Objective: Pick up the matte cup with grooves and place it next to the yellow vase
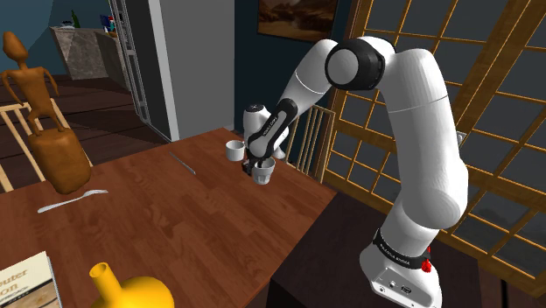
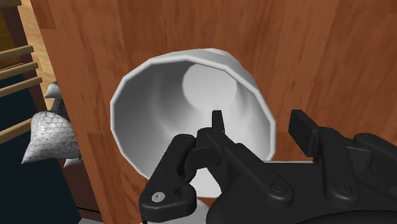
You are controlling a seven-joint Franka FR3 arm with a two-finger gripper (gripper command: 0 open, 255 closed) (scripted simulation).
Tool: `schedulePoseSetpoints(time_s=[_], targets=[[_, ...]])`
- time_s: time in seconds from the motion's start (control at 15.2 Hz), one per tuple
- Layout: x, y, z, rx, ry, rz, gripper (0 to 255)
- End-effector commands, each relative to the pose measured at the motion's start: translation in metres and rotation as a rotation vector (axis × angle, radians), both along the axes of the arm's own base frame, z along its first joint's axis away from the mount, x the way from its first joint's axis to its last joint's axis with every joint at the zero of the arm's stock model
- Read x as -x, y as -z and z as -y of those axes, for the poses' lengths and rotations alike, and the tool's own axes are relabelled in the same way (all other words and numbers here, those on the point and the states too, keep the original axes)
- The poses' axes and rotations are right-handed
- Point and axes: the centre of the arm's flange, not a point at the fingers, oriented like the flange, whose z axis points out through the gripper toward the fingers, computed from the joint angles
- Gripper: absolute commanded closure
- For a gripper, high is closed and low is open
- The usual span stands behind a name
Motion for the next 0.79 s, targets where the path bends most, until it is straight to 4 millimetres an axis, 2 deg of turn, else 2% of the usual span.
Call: schedulePoseSetpoints(time_s=[0.0, 0.53, 0.73], targets=[[0.0, 0.0, 0.0, 0.0, 0.0, 0.0, 255], [0.0, 0.0, 0.0, 0.0, 0.0, 0.0, 255], [0.0, -0.016, 0.0, 0.0, 0.0, 0.0, 255]])
